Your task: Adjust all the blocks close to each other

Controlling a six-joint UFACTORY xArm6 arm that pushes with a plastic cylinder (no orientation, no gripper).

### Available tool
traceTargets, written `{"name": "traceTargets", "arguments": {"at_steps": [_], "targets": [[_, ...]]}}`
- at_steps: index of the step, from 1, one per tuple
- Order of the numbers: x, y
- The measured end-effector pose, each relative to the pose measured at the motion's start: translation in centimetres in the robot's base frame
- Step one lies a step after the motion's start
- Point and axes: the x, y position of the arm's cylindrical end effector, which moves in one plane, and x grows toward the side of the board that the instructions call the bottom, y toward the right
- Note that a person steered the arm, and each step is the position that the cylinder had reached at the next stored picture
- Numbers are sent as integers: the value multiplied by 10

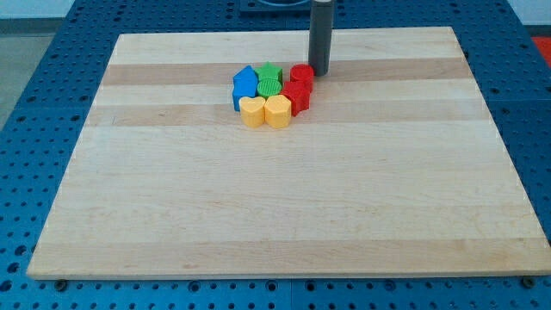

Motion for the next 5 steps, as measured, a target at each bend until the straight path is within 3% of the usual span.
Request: {"name": "traceTargets", "arguments": {"at_steps": [3,4,5], "targets": [[8,-29],[-2,-19],[-36,32]]}}
